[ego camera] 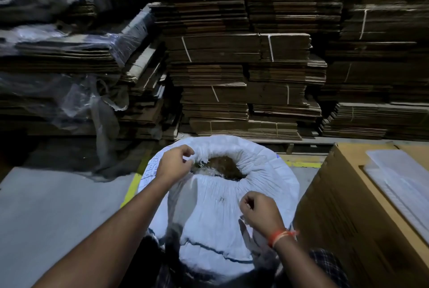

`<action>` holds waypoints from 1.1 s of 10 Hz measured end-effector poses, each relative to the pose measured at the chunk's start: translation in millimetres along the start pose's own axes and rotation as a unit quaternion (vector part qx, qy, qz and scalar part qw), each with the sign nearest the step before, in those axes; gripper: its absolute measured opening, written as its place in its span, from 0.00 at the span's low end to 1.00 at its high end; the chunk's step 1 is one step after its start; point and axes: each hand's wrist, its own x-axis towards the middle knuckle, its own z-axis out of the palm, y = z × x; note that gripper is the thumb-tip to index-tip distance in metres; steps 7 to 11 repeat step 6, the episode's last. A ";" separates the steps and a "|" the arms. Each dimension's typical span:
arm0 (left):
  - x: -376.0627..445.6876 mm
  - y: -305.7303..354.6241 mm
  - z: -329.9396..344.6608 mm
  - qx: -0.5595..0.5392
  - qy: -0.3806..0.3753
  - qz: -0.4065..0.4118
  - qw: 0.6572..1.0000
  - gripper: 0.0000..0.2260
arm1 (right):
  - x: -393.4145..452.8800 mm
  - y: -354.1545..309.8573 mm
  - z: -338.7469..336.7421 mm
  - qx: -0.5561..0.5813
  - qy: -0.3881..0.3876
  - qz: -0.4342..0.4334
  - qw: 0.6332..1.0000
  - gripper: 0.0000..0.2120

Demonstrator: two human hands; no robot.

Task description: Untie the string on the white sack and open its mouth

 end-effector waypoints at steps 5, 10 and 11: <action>-33.0 -4.1 26.5 -0.011 -0.088 -0.002 0.996 0.09 | 19.1 8.7 10.1 0.071 -0.006 0.003 0.997 0.06; -18.4 -15.1 48.0 -0.086 -0.097 -0.031 0.991 0.08 | 41.1 18.3 19.4 0.119 -0.011 0.009 0.993 0.08; -18.4 -15.1 48.0 -0.086 -0.097 -0.031 0.991 0.08 | 41.1 18.3 19.4 0.119 -0.011 0.009 0.993 0.08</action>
